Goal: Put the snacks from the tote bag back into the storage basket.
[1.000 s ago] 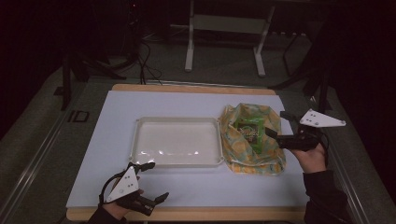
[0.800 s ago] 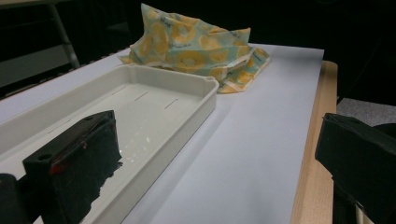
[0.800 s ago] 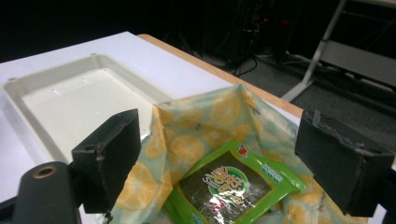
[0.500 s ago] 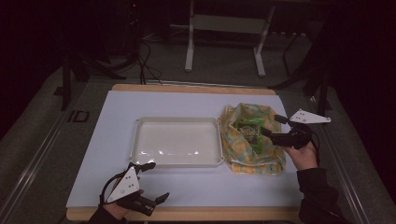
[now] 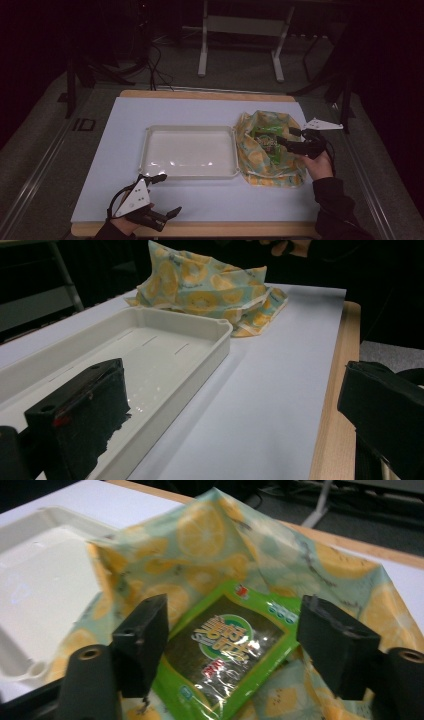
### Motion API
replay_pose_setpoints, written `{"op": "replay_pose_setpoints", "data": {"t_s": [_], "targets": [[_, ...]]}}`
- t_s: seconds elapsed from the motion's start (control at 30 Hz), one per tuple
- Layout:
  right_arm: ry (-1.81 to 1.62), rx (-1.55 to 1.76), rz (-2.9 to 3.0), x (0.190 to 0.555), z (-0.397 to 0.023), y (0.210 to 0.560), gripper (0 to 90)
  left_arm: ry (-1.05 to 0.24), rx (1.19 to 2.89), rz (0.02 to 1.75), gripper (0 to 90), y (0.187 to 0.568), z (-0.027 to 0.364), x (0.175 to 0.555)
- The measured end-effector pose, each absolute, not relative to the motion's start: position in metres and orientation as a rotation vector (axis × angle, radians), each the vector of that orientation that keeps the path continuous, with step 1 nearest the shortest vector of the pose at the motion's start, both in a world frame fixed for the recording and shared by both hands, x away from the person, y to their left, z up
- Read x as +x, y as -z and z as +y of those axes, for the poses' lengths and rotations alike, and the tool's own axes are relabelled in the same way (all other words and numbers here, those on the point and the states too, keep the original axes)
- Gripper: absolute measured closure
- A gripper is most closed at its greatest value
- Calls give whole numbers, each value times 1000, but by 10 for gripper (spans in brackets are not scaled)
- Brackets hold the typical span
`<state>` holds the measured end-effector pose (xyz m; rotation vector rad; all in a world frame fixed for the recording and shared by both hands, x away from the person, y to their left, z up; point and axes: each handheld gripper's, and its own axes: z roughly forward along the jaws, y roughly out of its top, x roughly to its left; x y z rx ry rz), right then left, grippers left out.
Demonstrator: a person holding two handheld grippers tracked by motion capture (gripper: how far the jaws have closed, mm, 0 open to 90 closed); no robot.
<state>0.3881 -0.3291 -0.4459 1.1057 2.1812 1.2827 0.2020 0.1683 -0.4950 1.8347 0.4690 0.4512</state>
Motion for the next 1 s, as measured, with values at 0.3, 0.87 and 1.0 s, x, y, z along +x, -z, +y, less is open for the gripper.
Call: {"op": "replay_pose_setpoints", "data": {"t_s": [0.3,0.87,1.0], "targets": [[-1247,1195,2214,404,-329,468,367,-453,1842,465,3,495,168,202],[-1090,1284,2254,419,-331,490,462,-448,1857,459,3,497,166,202],[-1093,1299,2247,420,-332,490,456,-448,1861,455,3,497,166,202]]}}
